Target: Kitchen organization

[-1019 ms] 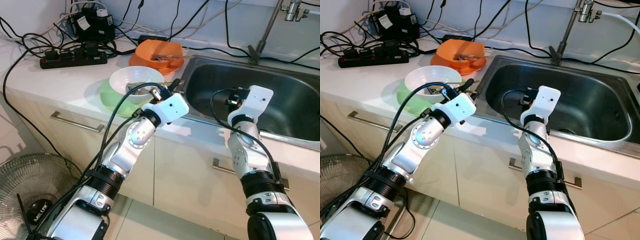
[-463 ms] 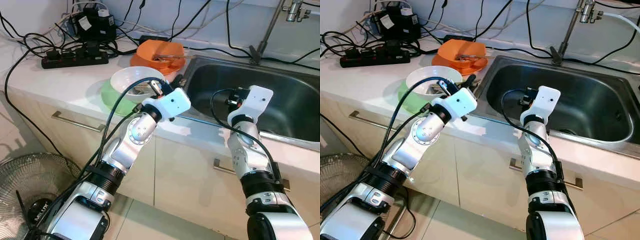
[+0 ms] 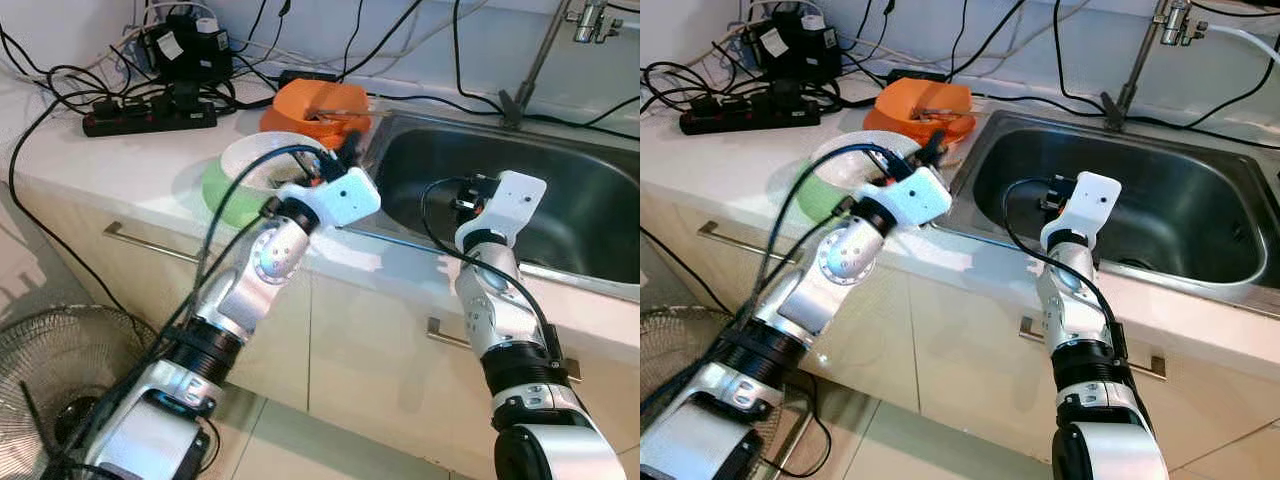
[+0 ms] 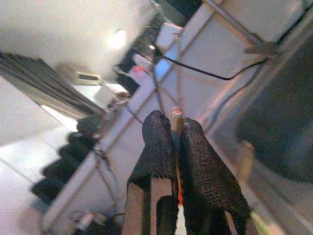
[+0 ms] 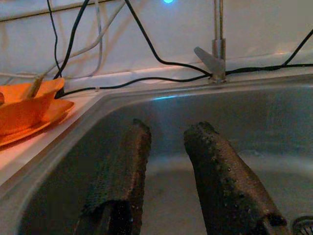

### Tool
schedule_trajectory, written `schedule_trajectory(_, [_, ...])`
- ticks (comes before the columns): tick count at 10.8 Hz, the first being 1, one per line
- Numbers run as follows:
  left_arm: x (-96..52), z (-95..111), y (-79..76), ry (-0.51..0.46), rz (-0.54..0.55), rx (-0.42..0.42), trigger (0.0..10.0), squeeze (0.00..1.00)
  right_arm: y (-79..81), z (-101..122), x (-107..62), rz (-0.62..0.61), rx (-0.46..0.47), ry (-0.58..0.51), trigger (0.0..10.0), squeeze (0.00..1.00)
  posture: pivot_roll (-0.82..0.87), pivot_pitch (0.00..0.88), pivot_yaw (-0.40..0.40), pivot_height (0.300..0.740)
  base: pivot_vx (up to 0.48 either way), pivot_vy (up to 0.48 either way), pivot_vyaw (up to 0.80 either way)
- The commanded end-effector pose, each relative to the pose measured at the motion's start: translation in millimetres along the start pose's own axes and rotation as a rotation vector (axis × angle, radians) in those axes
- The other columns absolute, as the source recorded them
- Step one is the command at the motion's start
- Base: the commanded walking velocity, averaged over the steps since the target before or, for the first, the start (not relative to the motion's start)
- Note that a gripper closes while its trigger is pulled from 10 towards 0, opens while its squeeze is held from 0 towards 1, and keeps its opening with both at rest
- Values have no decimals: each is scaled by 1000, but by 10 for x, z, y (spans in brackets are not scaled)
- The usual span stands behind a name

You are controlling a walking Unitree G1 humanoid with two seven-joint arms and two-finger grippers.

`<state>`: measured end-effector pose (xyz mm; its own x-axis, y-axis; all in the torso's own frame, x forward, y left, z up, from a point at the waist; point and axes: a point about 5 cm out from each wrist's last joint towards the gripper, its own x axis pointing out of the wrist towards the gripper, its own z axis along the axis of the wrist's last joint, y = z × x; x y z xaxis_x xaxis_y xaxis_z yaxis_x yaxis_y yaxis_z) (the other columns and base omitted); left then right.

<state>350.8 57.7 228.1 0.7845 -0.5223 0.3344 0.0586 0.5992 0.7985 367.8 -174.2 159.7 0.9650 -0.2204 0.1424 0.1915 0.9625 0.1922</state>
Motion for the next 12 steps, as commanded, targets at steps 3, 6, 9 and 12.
schedule_trajectory(3, [75, 240, 227, -130, 111, 79, 10000, 0, 18, 75, 41, 12, 2, -33, 10000, 0, 181, 0, -11, 740, 0, 0, 0])
schedule_trajectory(6, [75, 572, 488, -317, 220, -299, 10000, 0, 47, 122, 35, 42, -30, -70, 10000, 906, 175, 0, -7, 740, 0, 0, 0])
schedule_trajectory(9, [71, 542, 595, -349, 235, -817, 10000, 0, 147, 264, 9, 149, -249, -203, 10000, 1000, 163, 3, -2, 740, 0, 0, 0])
schedule_trajectory(12, [63, 462, 678, -378, 234, -1061, 10000, 0, 267, 333, -40, 231, -380, -294, 10000, 1000, 157, 5, 5, 740, 0, 0, 0])
